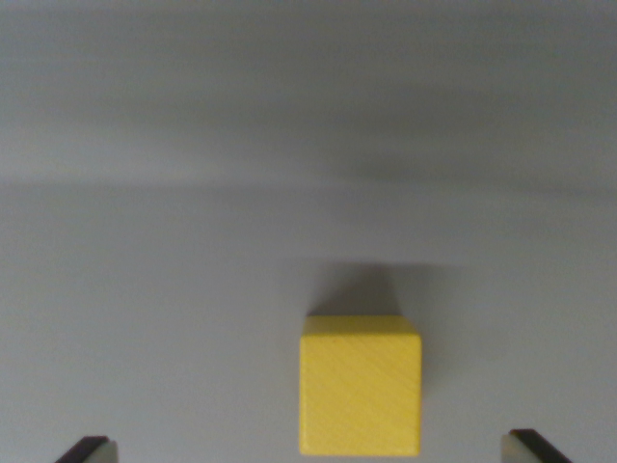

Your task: Pick yellow cube

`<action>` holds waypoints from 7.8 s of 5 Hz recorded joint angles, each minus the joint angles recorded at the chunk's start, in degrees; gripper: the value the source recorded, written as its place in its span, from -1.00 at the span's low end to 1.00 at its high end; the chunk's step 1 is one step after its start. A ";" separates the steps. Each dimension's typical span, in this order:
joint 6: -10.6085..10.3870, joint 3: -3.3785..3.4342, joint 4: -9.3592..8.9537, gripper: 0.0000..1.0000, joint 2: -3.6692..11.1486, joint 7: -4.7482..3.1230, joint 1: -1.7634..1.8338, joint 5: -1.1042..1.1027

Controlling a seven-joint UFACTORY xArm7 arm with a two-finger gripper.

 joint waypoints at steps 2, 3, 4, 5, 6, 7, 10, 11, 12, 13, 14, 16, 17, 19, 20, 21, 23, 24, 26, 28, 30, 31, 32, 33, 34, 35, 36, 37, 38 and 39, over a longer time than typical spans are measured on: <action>-2.39 -0.19 -0.96 -1.00 1.87 -0.38 -0.18 0.15; -4.61 -0.37 -1.84 -1.00 3.60 -0.73 -0.34 0.28; -4.61 -0.37 -1.84 -1.00 3.60 -0.73 -0.34 0.28; -6.59 -0.53 -2.63 -1.00 5.14 -1.04 -0.49 0.40; -6.59 -0.53 -2.63 -1.00 5.14 -1.04 -0.49 0.40; -8.35 -0.67 -3.34 -1.00 6.52 -1.32 -0.62 0.51; -9.79 -0.79 -3.91 -1.00 7.64 -1.54 -0.73 0.60; -10.94 -0.88 -4.37 -1.00 8.54 -1.73 -0.81 0.67; -10.94 -0.88 -4.37 -1.00 8.54 -1.73 -0.81 0.67; -11.68 -0.94 -4.67 -1.00 9.11 -1.84 -0.86 0.71; -11.68 -0.94 -4.67 -1.00 9.11 -1.84 -0.86 0.71; -12.06 -0.97 -4.82 -1.00 9.41 -1.90 -0.89 0.74; -12.09 -0.97 -4.83 -1.00 9.43 -1.91 -0.90 0.74; -12.09 -0.97 -4.83 -1.00 9.43 -1.91 -0.90 0.74; -12.09 -0.97 -4.83 -1.00 9.43 -1.91 -0.90 0.74; -12.09 -0.97 -4.83 1.00 9.43 -1.91 -0.90 0.74; -12.09 -0.97 -4.83 1.00 9.43 -1.91 -0.90 0.74; -11.88 -0.98 -4.66 1.00 9.39 -1.91 -0.90 0.74; -11.32 -0.98 -4.22 1.00 9.27 -1.91 -0.90 0.73; -10.45 -0.99 -3.54 1.00 9.09 -1.91 -0.90 0.72; -9.32 -0.99 -2.64 1.00 8.85 -1.90 -0.90 0.71; -9.32 -0.99 -2.64 1.00 8.85 -1.90 -0.90 0.71; -7.90 -1.00 -1.52 1.00 8.55 -1.90 -0.90 0.70; -7.90 -1.00 -1.52 1.00 8.55 -1.90 -0.90 0.70; -6.24 -1.01 -0.21 1.00 8.20 -1.90 -0.90 0.68; -6.24 -1.01 -0.21 1.00 8.20 -1.90 -0.90 0.68; -4.34 -1.03 1.29 1.00 7.80 -1.90 -0.90 0.66; -4.34 -1.03 1.29 1.00 7.80 -1.90 -0.90 0.66; -2.27 -1.04 2.93 1.00 7.37 -1.89 -0.91 0.65; -2.27 -1.04 2.93 1.00 7.37 -1.89 -0.91 0.65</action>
